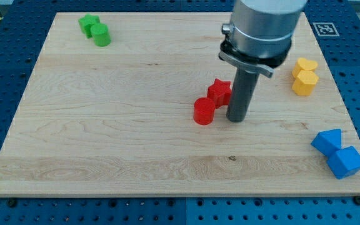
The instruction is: Separate the red blocks
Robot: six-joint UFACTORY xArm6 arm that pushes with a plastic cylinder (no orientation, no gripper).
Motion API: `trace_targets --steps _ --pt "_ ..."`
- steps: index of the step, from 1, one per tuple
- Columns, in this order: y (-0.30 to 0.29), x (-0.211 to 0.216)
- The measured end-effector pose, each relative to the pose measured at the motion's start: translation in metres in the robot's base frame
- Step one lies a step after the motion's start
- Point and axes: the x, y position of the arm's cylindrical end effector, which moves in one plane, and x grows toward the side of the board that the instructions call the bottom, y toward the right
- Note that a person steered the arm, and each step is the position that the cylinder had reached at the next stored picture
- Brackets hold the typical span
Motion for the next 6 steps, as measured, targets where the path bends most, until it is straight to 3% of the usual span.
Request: trace_targets --steps 1,3,4,6 --pt "0.031 -0.007" --pt "-0.022 -0.039" --pt "-0.044 -0.039" --pt "-0.031 -0.015"
